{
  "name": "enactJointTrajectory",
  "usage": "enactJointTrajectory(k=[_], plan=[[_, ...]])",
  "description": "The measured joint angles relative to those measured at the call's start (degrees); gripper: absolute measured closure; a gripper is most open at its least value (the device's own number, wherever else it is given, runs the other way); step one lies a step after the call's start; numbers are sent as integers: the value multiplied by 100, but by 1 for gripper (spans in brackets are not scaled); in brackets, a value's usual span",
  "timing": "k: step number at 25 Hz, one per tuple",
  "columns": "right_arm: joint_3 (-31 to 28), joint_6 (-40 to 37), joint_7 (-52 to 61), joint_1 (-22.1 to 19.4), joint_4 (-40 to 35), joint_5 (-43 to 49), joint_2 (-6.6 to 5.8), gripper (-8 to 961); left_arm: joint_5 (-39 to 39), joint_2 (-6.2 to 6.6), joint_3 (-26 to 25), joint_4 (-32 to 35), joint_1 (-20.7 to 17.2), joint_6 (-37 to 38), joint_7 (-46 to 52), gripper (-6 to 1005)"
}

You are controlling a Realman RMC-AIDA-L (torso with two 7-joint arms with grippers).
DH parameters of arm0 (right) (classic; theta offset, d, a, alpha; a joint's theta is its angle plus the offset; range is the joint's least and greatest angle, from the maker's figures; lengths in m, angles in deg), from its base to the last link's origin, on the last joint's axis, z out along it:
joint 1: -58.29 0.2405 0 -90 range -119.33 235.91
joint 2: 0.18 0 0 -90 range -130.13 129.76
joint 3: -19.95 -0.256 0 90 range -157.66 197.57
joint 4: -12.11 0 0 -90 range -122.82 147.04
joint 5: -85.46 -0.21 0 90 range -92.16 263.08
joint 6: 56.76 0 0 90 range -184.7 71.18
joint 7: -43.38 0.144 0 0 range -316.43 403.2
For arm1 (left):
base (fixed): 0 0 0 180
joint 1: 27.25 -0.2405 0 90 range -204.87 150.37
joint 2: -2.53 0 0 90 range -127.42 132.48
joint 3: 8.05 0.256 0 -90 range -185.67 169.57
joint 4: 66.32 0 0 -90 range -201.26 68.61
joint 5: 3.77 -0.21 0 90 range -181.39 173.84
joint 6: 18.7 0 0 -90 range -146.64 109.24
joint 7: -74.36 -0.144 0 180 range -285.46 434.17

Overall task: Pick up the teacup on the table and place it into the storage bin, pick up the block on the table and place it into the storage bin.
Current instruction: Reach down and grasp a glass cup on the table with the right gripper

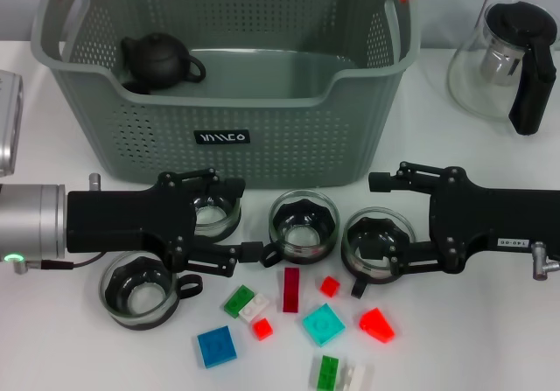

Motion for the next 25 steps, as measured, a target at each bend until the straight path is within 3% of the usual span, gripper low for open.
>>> enactJointTrajectory(k=[17, 25], plan=[[-57, 8, 162, 41, -26, 23, -41, 41, 16, 7, -11, -4, 23, 12, 28, 61], [-25, -305, 938, 24, -437, 282, -343, 41, 15, 22, -14, -3, -23, 10, 37, 62]])
